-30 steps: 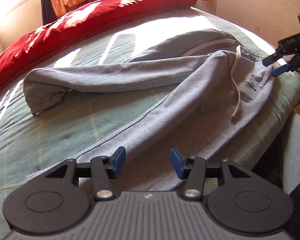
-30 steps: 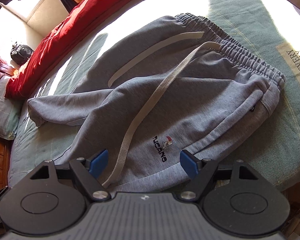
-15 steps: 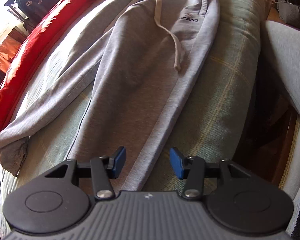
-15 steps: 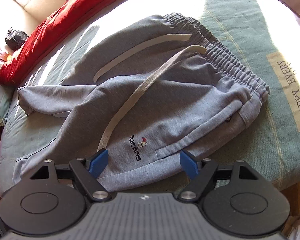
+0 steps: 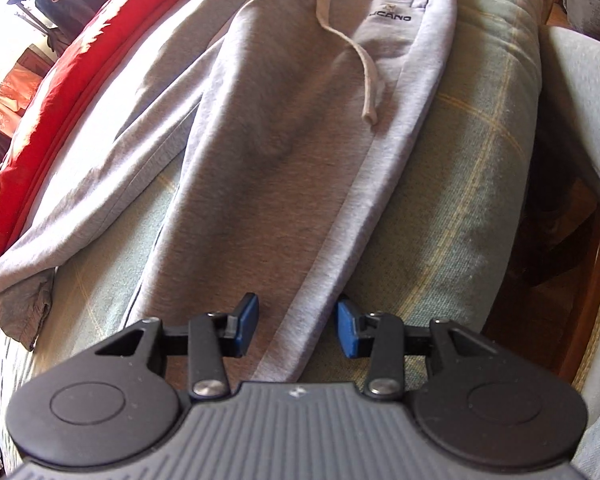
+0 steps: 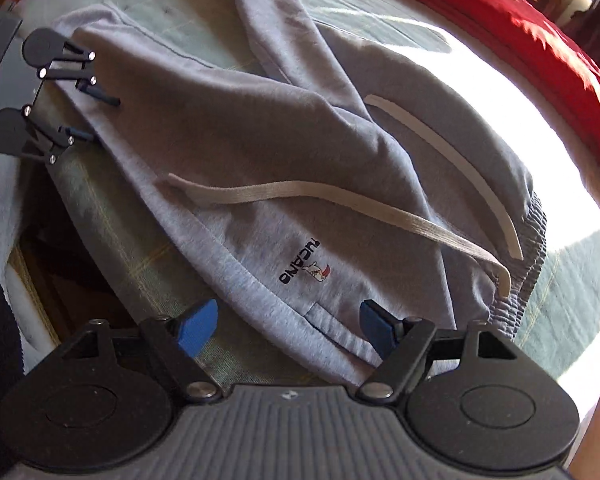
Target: Fold clothes
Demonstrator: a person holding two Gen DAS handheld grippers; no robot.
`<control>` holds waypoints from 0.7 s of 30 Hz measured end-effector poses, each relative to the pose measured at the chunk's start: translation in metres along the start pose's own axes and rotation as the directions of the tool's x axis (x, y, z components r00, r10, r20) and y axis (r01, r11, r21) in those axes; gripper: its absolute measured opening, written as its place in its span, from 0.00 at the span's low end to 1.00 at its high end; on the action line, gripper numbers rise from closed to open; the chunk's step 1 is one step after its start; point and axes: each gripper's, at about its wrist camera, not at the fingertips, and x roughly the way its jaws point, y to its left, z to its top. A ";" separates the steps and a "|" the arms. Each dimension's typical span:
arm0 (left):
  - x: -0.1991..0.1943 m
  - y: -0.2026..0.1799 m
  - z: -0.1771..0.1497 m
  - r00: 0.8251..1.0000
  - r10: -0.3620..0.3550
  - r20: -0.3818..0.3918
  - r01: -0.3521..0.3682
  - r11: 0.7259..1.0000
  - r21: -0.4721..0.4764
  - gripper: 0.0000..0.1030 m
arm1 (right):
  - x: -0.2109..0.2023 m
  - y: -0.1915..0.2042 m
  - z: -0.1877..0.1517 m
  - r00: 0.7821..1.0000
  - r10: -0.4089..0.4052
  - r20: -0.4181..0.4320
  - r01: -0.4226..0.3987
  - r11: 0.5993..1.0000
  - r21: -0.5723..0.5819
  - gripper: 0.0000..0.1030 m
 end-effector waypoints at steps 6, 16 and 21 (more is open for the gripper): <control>0.003 0.009 0.003 0.999 -0.026 -0.025 0.024 0.998 -0.059 0.34 | 0.042 0.056 -0.013 0.993 -0.103 -0.050 0.080 0.935 -0.346 0.67; -0.006 0.024 0.013 0.999 -0.036 -0.034 0.032 0.993 -0.116 0.06 | 0.056 0.067 -0.013 0.966 -0.248 0.066 0.250 0.849 -0.465 0.27; -0.021 0.029 0.012 0.998 -0.063 -0.017 0.060 0.988 -0.139 0.03 | 0.048 0.078 -0.013 0.964 -0.255 0.069 0.256 0.837 -0.484 0.06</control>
